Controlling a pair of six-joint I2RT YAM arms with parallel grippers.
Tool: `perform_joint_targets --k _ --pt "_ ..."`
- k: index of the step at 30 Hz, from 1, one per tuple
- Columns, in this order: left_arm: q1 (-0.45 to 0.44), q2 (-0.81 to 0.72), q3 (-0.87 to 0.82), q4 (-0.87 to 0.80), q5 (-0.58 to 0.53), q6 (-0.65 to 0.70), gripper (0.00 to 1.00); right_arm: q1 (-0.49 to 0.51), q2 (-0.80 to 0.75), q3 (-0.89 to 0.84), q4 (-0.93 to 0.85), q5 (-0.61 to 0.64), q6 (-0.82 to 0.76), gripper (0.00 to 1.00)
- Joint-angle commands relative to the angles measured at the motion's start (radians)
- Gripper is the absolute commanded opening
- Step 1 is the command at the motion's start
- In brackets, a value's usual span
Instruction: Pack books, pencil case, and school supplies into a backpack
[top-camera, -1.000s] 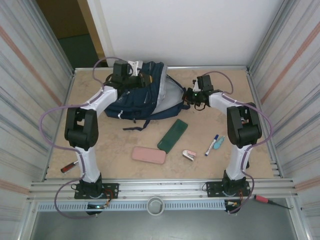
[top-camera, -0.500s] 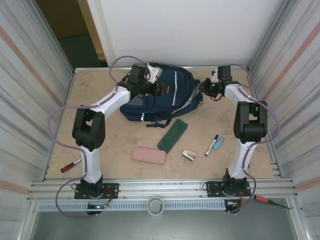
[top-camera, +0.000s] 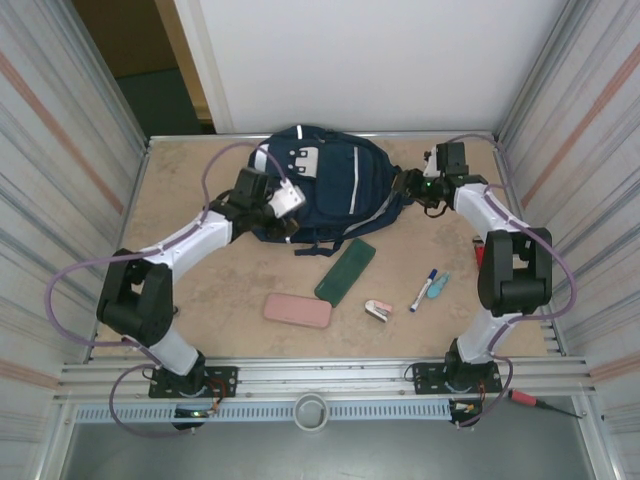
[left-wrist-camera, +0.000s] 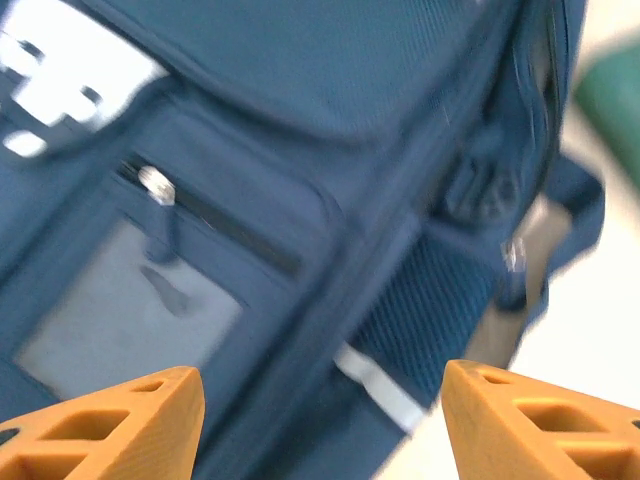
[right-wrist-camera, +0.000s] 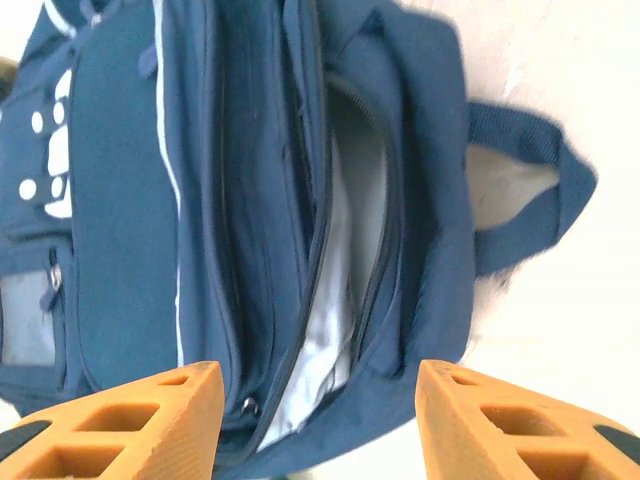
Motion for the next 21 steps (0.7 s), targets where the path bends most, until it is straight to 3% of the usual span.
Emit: perform_joint_targets --k 1,12,21 --pt "-0.014 -0.001 -0.062 0.026 -0.059 0.23 0.64 0.017 -0.046 -0.052 0.005 0.002 -0.024 0.52" --pt "-0.106 0.13 -0.021 0.054 -0.176 0.31 0.59 0.049 -0.132 -0.196 0.013 0.003 -0.025 0.53" --pt "-0.136 0.198 -0.017 0.136 -0.219 0.347 0.47 0.061 -0.161 -0.224 0.01 -0.005 -0.021 0.53"
